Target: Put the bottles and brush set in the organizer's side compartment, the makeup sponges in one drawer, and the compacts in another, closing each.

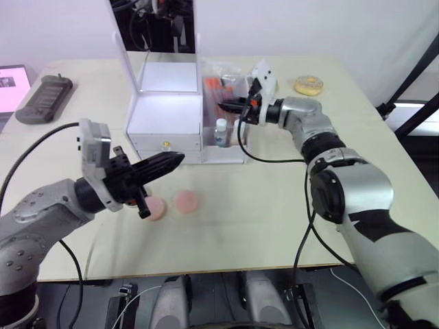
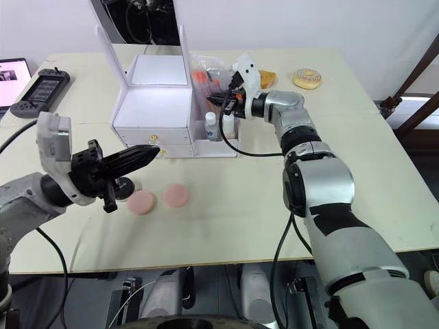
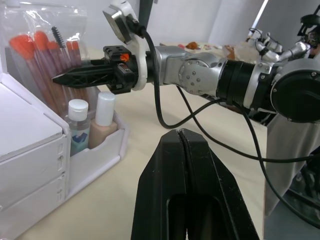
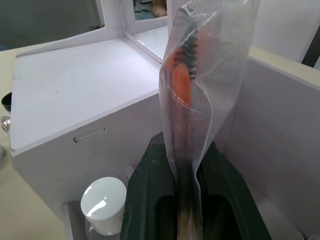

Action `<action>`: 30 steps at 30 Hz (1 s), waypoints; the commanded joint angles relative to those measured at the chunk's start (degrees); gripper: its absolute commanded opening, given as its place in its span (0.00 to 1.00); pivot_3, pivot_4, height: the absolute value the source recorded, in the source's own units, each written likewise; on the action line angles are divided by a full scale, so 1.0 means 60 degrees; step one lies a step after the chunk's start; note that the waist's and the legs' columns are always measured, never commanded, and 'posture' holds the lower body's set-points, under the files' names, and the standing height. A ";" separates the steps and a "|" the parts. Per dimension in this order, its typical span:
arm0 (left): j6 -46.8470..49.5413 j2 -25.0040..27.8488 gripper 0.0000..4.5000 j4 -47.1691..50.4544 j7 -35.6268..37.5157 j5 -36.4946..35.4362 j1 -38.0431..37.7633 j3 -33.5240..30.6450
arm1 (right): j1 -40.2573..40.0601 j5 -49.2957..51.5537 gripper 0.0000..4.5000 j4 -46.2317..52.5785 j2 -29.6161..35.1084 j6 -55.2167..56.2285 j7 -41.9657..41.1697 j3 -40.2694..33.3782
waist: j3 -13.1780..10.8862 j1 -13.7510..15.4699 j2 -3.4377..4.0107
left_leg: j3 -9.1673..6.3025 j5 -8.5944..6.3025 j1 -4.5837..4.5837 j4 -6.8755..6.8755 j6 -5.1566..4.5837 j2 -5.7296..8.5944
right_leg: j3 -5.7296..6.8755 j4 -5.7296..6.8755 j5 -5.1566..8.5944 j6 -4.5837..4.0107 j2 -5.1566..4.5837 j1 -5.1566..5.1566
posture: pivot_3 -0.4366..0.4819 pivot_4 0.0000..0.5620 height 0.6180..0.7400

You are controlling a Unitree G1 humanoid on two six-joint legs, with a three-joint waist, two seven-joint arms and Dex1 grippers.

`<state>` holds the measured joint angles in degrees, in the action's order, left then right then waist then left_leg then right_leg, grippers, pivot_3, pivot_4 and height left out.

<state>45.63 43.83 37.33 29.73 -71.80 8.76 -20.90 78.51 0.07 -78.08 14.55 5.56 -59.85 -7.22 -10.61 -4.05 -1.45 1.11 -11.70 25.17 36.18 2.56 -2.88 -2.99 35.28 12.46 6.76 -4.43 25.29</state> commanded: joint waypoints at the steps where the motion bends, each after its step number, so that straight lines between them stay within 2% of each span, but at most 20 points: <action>1: -0.0108 0.0158 0.00 0.0310 -0.0078 -0.0163 0.0024 -0.0021 | 0.0134 -0.0097 0.01 0.0108 -0.0071 0.0280 0.0077 -0.0081 | 0.0000 -0.0001 0.0000 | 0.0000 0.0000 0.0000 0.0000 0.0000 0.0000 | 0.0000 0.0000 0.0000 0.0000 0.0000 0.0000 | 0.48 0.27 0.98; 3: -0.0108 0.0177 0.00 0.0314 -0.0097 -0.0165 0.0035 0.0006 | 0.0123 -0.0177 0.01 0.0105 -0.0085 0.0328 0.0084 -0.0060 | 0.0000 -0.0002 0.0000 | 0.0000 0.0000 -0.0001 0.0000 0.0000 0.0000 | 0.0000 0.0002 0.0000 0.0000 0.0000 0.0000 | 0.48 0.27 0.98; 7: -0.0102 0.0190 0.00 0.0335 -0.0166 -0.0243 0.0060 0.0051 | 0.0217 -0.0150 0.38 0.0114 -0.0077 0.0386 0.0104 -0.0192 | 0.0000 0.0001 0.0000 | -0.0001 0.0001 -0.0002 0.0001 0.0001 0.0000 | 0.0000 0.0005 0.0000 0.0000 0.0001 0.0000 | 0.48 0.27 0.98; 12: -0.0117 0.0184 0.00 0.0289 -0.0154 -0.0210 0.0105 0.0159 | 0.0402 -0.0035 0.96 0.0142 0.0016 0.0393 0.0119 -0.0396 | 0.0000 0.0005 0.0000 | -0.0001 0.0001 -0.0002 0.0002 0.0002 0.0000 | 0.0000 0.0006 0.0000 0.0001 0.0001 -0.0002 | 0.48 0.27 0.98; 13: -0.0130 0.0171 0.00 0.0275 -0.0151 -0.0205 0.0131 0.0204 | 0.0432 -0.0045 0.99 0.0151 0.0045 0.0424 0.0137 -0.0423 | 0.0000 0.0003 0.0000 | -0.0001 0.0001 -0.0002 0.0001 0.0002 0.0000 | 0.0000 0.0006 0.0000 0.0000 0.0001 -0.0002 | 0.48 0.27 0.98; 24: -0.0187 0.0135 0.00 0.0071 -0.0011 -0.0030 0.0373 0.0478 | 0.0887 -0.0164 0.99 0.0318 0.0876 0.0787 0.0258 -0.0467 | 0.0000 0.0016 0.0000 | -0.0001 0.0002 -0.0004 0.0001 0.0003 0.0000 | 0.0000 0.0007 -0.0002 0.0003 0.0001 -0.0003 | 0.48 0.27 0.98; 30: -0.0287 0.0140 0.00 -0.0068 0.0176 0.0122 0.0338 0.0434 | 0.0986 -0.0031 0.99 0.0780 0.1303 0.0669 -0.1031 -0.0206 | -0.0002 -0.0025 0.0003 | -0.0001 0.0002 -0.0007 0.0001 0.0003 0.0001 | -0.0001 0.0007 -0.0001 0.0001 0.0002 -0.0004 | 0.48 0.27 0.98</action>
<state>45.48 44.39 36.58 29.99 -71.41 9.96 -17.35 82.34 -1.00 -76.21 22.02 9.32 -63.41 -8.79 -10.62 -4.20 -1.43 1.11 -11.68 25.09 36.17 2.57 -2.88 -3.01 35.34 12.45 6.78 -4.42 25.26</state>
